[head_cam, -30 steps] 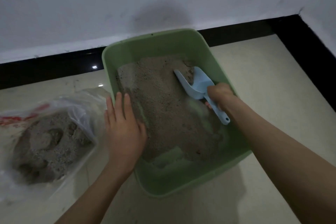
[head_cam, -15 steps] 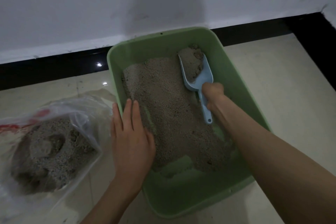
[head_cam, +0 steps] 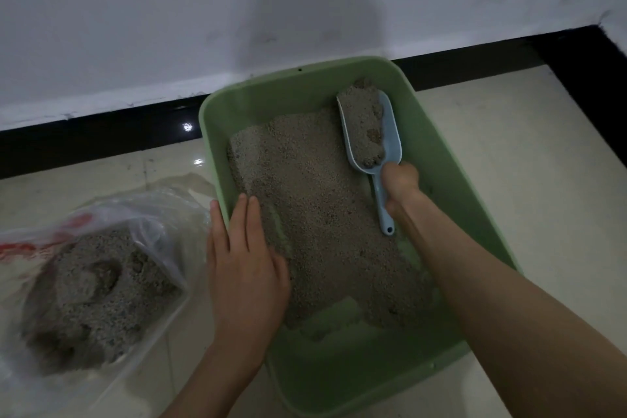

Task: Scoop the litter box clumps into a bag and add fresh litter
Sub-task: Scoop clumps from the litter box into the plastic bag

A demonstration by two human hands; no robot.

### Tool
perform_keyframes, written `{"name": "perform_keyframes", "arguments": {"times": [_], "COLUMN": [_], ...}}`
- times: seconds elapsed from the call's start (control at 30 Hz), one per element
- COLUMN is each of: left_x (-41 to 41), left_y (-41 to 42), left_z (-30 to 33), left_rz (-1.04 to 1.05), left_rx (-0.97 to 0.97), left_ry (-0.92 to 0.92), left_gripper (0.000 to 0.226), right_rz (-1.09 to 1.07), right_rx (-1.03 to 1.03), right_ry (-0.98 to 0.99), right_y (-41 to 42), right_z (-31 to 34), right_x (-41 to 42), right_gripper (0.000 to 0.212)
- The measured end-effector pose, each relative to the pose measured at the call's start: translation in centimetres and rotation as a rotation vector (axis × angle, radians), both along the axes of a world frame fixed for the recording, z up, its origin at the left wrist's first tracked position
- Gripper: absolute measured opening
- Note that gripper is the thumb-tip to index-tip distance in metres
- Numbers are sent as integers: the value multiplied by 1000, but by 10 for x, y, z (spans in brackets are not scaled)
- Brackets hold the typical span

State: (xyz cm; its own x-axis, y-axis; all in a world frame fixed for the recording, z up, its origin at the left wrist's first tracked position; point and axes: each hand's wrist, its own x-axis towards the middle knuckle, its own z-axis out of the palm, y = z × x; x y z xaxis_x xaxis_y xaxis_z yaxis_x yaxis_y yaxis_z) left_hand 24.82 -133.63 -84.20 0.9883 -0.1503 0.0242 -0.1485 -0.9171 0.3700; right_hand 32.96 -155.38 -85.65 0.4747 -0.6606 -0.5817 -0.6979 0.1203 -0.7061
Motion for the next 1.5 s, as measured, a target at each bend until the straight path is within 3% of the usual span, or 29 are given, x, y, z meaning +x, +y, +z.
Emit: {"name": "perform_keyframes", "arguments": {"times": [0.2,0.33,0.97,1.13,1.27,1.5], "left_x": [0,0,0,1,2,1], "left_y": [-1,-2,-2,-1,-2,-3], "left_z": [0,1,0,1,2,2], "left_rz": [0,4,12,7,1,-5], "left_rx": [-4,-7,-22,-3,17,15], "left_ry": [0,-21,-32,-9,-7,-6], "left_gripper": [67,59,63,63,65,70], "right_rz": [61,44,37,67,234,226], "right_rx": [-92,-89,-36,-38,-136,-155], "right_ry": [14,16,-139,-100,-30,-32], "right_y": [-7,-9,-15,-17,-15,-14], "right_z": [3,-1,1,2,3,3], "right_x": [5,4,5,5,8,10], "right_gripper": [34,34,20,29,31,32]}}
